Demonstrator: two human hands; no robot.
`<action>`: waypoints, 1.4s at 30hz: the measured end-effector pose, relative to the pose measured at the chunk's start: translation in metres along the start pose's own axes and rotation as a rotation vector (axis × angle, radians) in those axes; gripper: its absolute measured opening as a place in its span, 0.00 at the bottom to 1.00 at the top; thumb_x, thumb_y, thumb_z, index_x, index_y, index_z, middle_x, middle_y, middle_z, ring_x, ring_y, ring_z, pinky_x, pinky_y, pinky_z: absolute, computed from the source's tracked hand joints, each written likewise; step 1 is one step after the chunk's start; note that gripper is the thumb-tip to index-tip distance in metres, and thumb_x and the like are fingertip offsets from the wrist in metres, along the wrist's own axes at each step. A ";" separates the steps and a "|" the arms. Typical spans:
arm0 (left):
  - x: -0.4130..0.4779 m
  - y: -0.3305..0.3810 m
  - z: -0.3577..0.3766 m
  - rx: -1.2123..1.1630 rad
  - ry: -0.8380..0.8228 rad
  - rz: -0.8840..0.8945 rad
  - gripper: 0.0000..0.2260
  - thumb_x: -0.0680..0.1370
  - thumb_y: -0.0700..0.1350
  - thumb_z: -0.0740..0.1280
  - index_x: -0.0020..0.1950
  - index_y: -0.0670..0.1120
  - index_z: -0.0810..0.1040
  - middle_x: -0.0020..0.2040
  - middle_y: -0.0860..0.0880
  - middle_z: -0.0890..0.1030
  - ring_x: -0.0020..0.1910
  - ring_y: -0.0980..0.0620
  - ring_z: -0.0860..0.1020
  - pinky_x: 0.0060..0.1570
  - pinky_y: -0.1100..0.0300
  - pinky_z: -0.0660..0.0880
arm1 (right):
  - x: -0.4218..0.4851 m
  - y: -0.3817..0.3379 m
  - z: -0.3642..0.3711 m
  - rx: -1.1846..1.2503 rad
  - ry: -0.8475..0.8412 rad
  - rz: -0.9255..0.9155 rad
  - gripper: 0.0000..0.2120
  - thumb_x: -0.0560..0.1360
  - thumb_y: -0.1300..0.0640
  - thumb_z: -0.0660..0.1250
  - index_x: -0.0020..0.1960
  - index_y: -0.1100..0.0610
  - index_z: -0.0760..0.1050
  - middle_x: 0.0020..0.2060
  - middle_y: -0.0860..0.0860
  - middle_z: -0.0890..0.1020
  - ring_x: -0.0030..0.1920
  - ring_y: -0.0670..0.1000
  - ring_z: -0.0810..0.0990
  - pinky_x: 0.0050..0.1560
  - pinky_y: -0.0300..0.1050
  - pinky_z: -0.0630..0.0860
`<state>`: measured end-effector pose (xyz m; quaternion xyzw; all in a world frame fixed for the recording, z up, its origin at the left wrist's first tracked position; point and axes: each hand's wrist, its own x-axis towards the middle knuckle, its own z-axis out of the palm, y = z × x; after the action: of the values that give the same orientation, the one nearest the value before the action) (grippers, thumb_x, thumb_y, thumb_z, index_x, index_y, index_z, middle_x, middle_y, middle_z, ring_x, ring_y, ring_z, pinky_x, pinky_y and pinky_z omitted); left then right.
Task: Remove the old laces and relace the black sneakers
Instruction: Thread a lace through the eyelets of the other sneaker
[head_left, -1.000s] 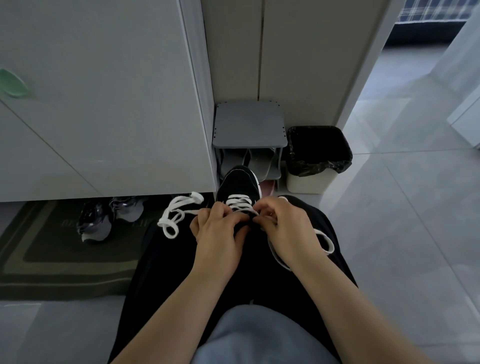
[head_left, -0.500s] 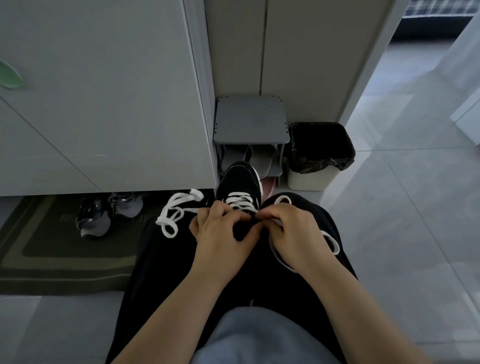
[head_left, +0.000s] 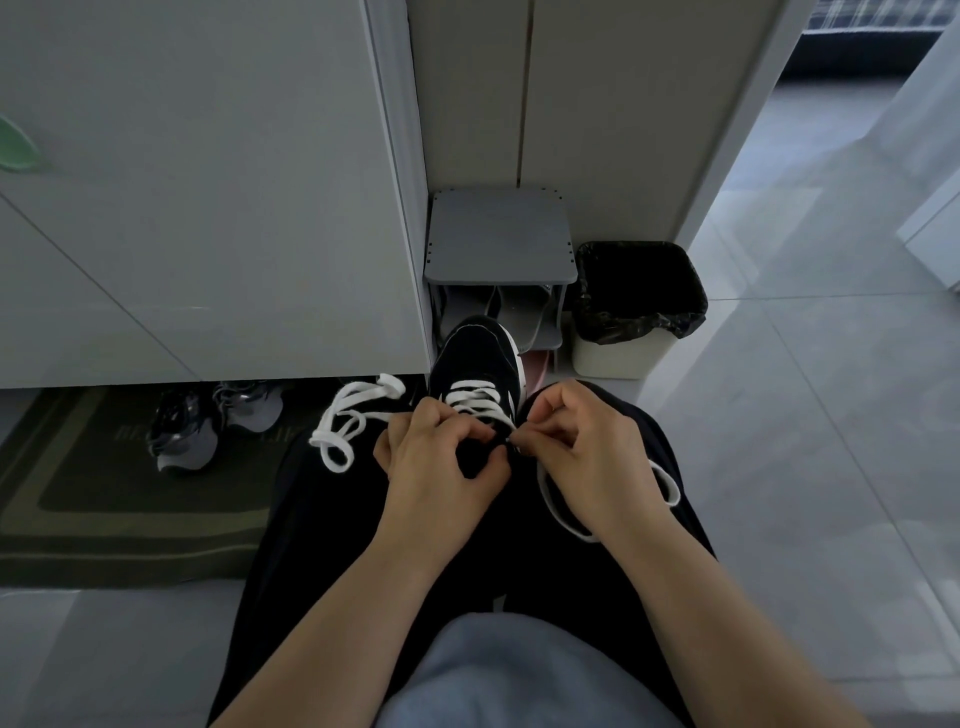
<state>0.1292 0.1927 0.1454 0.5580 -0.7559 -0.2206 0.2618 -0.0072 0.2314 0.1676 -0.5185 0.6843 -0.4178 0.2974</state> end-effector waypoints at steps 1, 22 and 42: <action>0.000 0.000 0.000 0.001 0.003 -0.004 0.08 0.70 0.53 0.70 0.45 0.51 0.80 0.45 0.59 0.68 0.51 0.57 0.64 0.58 0.62 0.54 | 0.000 0.000 0.000 -0.002 -0.005 -0.004 0.08 0.71 0.60 0.72 0.42 0.53 0.73 0.33 0.45 0.82 0.37 0.38 0.79 0.39 0.26 0.71; -0.005 -0.002 -0.002 -0.001 -0.034 0.077 0.13 0.76 0.48 0.58 0.55 0.53 0.80 0.48 0.59 0.68 0.50 0.59 0.61 0.55 0.61 0.54 | 0.003 0.005 0.011 -0.127 0.081 -0.079 0.04 0.70 0.58 0.73 0.41 0.54 0.77 0.39 0.46 0.77 0.38 0.40 0.77 0.41 0.28 0.72; -0.017 -0.001 -0.036 -0.645 0.074 -0.067 0.07 0.79 0.35 0.59 0.43 0.44 0.70 0.49 0.54 0.83 0.53 0.59 0.79 0.54 0.66 0.73 | 0.030 -0.012 -0.006 -0.584 -0.303 -0.093 0.11 0.75 0.52 0.64 0.38 0.56 0.79 0.32 0.51 0.78 0.40 0.50 0.74 0.41 0.44 0.70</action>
<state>0.1567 0.2068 0.1698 0.4784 -0.6185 -0.4366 0.4450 -0.0153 0.2034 0.1823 -0.6686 0.6988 -0.1353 0.2153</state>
